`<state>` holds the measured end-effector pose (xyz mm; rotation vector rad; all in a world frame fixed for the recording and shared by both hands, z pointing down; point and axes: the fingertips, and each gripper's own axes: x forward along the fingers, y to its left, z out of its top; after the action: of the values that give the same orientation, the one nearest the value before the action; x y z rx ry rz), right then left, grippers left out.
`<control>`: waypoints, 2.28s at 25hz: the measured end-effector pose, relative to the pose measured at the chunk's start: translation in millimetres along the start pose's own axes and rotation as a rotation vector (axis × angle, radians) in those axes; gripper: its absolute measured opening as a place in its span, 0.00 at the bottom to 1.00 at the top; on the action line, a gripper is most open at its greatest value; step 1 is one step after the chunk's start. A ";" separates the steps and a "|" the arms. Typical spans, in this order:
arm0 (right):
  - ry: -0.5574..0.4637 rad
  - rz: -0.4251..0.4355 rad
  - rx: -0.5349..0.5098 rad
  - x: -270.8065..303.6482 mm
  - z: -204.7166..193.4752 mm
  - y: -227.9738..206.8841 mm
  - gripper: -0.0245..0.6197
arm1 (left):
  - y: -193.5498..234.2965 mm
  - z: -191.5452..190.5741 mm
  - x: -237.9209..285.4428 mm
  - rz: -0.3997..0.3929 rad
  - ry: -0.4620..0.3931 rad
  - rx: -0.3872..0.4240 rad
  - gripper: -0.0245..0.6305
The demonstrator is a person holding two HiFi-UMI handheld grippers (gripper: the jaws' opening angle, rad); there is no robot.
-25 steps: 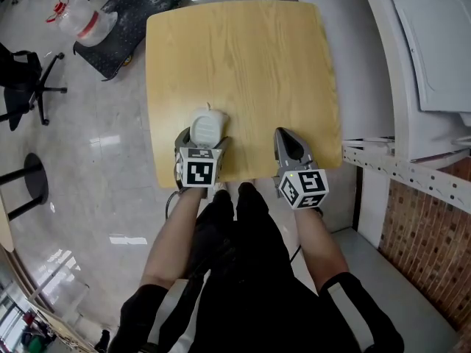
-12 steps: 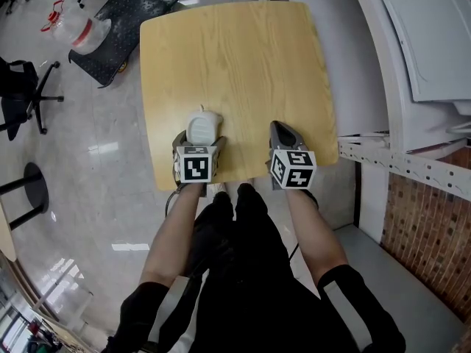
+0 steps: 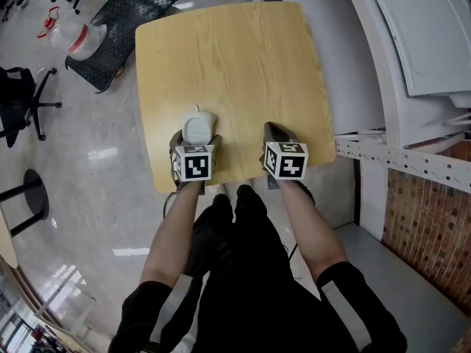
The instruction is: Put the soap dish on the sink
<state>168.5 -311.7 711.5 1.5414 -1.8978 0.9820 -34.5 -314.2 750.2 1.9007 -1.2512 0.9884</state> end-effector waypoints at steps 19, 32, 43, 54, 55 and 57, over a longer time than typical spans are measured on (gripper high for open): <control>-0.035 0.042 -0.050 -14.8 7.1 2.5 0.04 | -0.9 14.2 -18.3 0.032 -0.063 -0.005 0.77; -0.224 0.156 -0.149 -61.2 81.1 22.3 0.04 | -6.8 105.1 -94.7 0.017 -0.386 -0.076 0.70; -0.366 0.352 -0.187 -106.7 109.9 56.0 0.04 | -10.3 118.6 -191.8 0.079 -0.666 -0.115 0.04; -0.525 0.319 -0.151 -171.9 74.9 74.6 0.04 | -9.9 61.9 -268.2 -0.007 -0.795 0.018 0.04; -0.550 0.313 -0.146 -182.8 71.4 80.5 0.04 | -8.7 55.9 -279.5 -0.016 -0.819 0.032 0.04; -0.595 0.310 -0.152 -203.8 63.3 97.2 0.04 | -6.0 45.1 -304.4 -0.057 -0.894 0.027 0.04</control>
<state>125.4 -227.9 496.8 1.5935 -2.6141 0.4975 -97.6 -213.6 466.3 2.4828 -1.6238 0.0705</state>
